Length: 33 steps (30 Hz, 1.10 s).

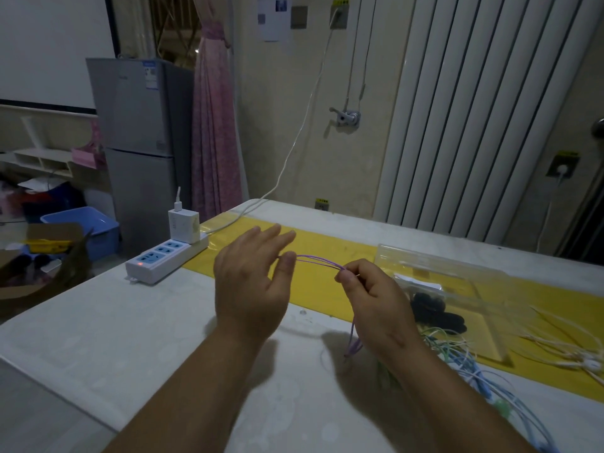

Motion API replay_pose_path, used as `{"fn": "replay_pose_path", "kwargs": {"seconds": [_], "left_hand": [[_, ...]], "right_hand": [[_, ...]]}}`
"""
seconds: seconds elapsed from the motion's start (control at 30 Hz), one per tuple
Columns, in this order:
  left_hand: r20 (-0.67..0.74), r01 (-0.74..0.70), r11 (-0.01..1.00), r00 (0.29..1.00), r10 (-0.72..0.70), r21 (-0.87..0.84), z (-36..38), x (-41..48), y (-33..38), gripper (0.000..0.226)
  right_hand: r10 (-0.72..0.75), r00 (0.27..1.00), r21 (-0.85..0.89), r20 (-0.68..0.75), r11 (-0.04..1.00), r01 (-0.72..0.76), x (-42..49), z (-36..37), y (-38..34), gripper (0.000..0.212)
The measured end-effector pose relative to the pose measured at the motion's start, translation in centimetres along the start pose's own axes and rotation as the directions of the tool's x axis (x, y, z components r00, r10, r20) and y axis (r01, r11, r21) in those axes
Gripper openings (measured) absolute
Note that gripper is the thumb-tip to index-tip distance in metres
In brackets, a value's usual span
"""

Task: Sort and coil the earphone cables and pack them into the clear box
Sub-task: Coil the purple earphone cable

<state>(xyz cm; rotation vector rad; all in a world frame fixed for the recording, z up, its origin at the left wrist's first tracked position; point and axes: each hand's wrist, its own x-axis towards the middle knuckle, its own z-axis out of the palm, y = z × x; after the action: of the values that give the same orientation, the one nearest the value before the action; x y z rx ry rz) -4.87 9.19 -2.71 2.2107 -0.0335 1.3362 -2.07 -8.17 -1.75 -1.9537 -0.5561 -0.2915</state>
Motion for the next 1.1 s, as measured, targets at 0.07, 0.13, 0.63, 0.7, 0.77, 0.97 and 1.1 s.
{"fn": "replay_pose_path", "kwargs": {"seconds": [0.07, 0.13, 0.63, 0.7, 0.77, 0.97, 1.1], "left_hand": [[0.06, -0.096, 0.995, 0.994, 0.096, -0.003, 0.24, -0.05, 0.06, 0.038], [0.114, -0.171, 0.985, 0.978, 0.173, -0.024, 0.56, -0.04, 0.03, 0.033], [-0.182, 0.219, 0.961, 0.951, -0.249, -0.17, 0.17, 0.01, 0.05, 0.024], [-0.23, 0.257, 0.947, 0.926, -0.298, -0.193, 0.05, 0.09, -0.02, 0.024], [-0.239, 0.289, 0.934, 0.911, -0.335, -0.209, 0.02, 0.18, -0.25, 0.022], [-0.154, 0.317, 0.931, 0.926, -0.345, -0.181, 0.19, 0.15, -0.46, 0.019], [-0.057, 0.282, 0.93, 0.951, -0.303, -0.238, 0.31, 0.15, -0.63, 0.022]], "right_hand": [[-0.018, 0.999, -0.011, 0.029, 1.0, 0.018, -0.14, 0.09, -0.21, 0.018], [-0.036, 0.998, -0.008, 0.046, 0.999, 0.036, -0.24, 0.03, -0.43, 0.018], [0.202, 0.922, 0.402, 0.33, 0.854, -0.331, 0.07, -0.8, -0.93, 0.056], [0.173, 0.91, 0.313, 0.377, 0.901, -0.301, 0.01, -0.81, -0.79, 0.042], [0.158, 0.902, 0.179, 0.402, 0.952, -0.247, -0.05, -0.6, -0.5, 0.023], [0.191, 0.939, 0.304, 0.286, 0.911, -0.278, 0.18, -0.18, -0.12, 0.023], [0.203, 0.938, 0.292, 0.28, 0.913, -0.284, 0.13, -0.01, -0.21, 0.023]]}}
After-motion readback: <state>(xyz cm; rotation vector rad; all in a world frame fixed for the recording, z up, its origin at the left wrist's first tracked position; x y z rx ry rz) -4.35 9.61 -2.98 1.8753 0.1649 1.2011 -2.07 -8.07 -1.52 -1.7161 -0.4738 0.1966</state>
